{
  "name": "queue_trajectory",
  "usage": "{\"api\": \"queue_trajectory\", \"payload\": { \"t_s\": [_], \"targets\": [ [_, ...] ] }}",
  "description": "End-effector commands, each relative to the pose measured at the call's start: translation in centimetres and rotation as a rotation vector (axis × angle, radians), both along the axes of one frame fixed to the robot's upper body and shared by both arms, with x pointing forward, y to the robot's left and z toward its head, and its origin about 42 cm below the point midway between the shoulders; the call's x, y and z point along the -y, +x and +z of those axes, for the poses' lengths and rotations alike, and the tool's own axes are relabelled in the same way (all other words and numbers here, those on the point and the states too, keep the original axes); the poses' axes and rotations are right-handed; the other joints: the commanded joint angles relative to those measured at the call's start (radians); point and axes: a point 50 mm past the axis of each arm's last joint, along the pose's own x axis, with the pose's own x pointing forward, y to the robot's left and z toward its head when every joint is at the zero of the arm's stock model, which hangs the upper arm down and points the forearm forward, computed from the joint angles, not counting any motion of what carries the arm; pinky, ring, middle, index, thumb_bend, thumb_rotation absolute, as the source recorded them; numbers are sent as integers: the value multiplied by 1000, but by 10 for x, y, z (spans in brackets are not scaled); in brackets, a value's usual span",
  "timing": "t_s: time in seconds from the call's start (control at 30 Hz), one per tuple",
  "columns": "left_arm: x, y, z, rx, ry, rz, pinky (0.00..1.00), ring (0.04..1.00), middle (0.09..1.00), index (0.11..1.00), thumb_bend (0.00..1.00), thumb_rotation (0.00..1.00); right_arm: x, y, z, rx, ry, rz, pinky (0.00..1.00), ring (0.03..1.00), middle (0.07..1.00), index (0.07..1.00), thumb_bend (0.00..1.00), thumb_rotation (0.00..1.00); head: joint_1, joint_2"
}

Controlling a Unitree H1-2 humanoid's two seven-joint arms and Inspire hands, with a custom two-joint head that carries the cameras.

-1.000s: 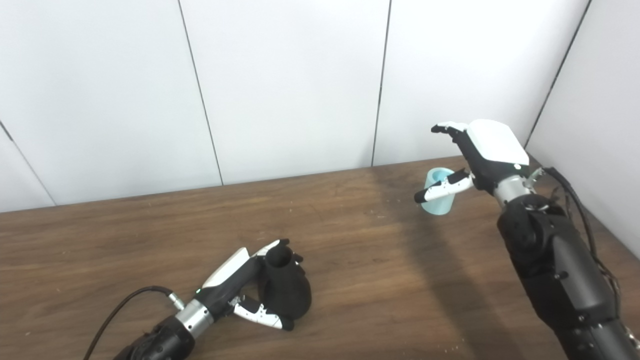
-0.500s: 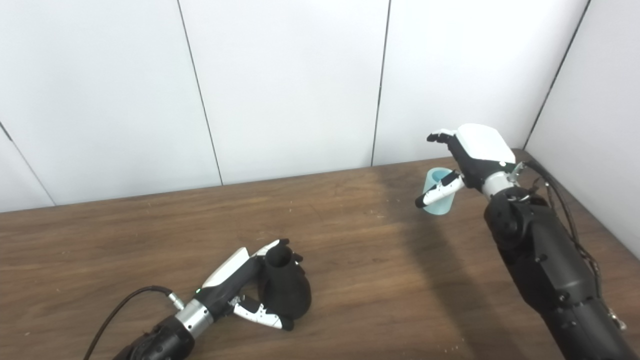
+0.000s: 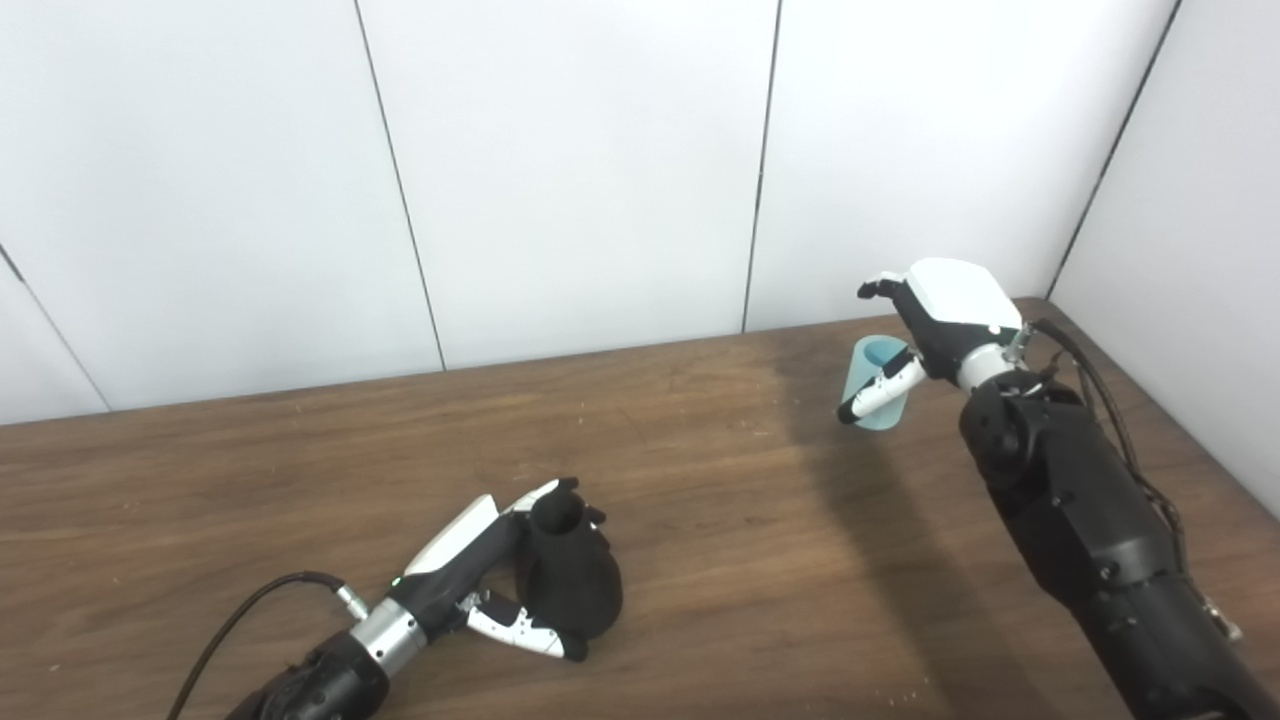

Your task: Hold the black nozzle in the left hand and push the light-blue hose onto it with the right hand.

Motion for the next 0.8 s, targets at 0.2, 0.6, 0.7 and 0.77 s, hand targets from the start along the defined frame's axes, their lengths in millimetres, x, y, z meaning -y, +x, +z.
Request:
{"api": "queue_trajectory", "payload": {
  "t_s": [0.2,0.6,0.7,0.77],
  "targets": [
    [-72,-65,-119,-375,315,129,1000,988,808,480,520,65,15,18,64,165,-99,-9,785,823,851,802,1000,298,-1,0],
    [-73,-66,-119,-373,322,127,1000,988,808,480,520,65,22,30,58,140,-93,-31,793,827,854,800,1000,291,2,3],
    [-72,-66,-119,-373,322,127,1000,988,808,480,520,65,19,32,57,140,-94,-28,787,826,853,798,1000,289,2,3],
    [-72,-66,-119,-373,323,126,1000,989,808,480,520,65,17,34,57,139,-95,-24,782,826,852,792,997,283,5,4]
  ]
}}
